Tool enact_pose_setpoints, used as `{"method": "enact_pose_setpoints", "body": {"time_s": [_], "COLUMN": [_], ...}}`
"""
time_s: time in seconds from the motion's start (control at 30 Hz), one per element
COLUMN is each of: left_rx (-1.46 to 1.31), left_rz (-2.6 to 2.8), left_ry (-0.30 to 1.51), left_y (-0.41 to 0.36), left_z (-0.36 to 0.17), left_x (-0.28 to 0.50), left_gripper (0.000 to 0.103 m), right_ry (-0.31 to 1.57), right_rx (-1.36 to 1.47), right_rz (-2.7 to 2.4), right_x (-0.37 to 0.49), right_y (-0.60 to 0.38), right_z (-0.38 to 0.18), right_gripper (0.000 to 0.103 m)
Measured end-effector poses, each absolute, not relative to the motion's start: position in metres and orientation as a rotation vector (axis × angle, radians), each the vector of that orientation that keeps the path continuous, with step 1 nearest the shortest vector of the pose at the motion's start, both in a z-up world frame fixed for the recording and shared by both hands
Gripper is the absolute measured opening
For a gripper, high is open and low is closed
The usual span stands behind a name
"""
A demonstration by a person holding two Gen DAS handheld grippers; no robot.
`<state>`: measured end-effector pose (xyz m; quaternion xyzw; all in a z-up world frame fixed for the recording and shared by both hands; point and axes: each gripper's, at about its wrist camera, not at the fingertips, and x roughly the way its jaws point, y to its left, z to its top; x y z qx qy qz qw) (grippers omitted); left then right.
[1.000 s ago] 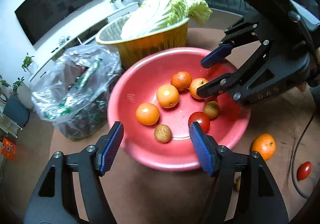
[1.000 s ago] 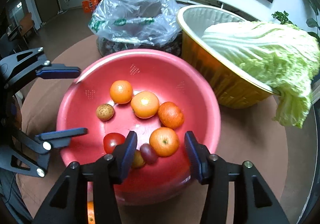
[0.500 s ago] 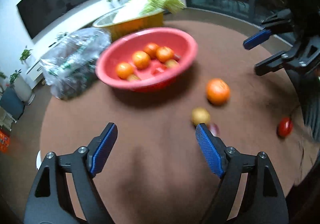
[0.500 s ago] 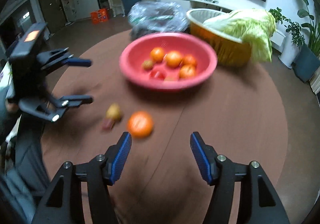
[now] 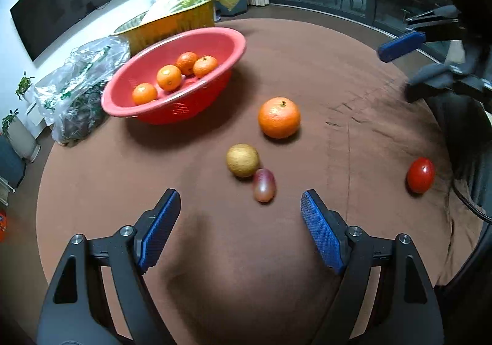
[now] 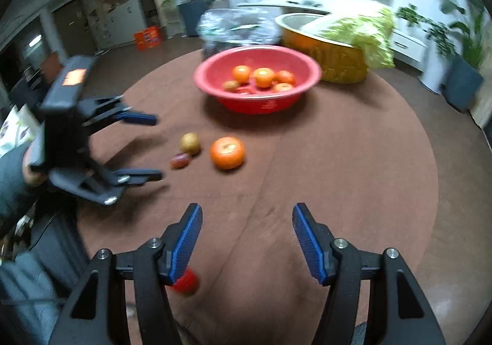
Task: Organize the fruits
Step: 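Move both tools back to the remaining fruit on the table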
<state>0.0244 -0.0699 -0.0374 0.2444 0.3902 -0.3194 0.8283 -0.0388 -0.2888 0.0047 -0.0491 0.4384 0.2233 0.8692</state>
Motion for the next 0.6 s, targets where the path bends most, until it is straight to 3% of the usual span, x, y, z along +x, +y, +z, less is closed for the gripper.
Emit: {"method": "enact_pose_setpoints", "body": {"time_s": [0.13,0.23,0.43,0.6], "left_rx": [0.546,0.555,0.566,0.539], "left_rz": [-0.699,-0.716,-0.738,-0.755], "left_ry": [0.838,0.844,0.856,0.874], "left_y": [-0.074,-0.077,-0.081,-0.084], "left_z": [-0.043,-0.047,-0.050,-0.050], "left_x": [0.022,0.023,0.028,0.040], "left_gripper": [0.080,0.078,0.069,0.052], "right_ry": [0.964,1.022,1.059,1.079], "right_rx": [-0.155,-0.183,-0.136,-0.152], "right_rz": [0.537,0.563,0.562,0.562], "right_x": [-0.066,-0.081,-0.084,-0.084], "right_y": [-0.274,-0.261,-0.254,-0.249], "right_z": [-0.005,-0.025,-0.040,-0.049], "right_gripper": [0.064,0.059,0.054,0.051]}}
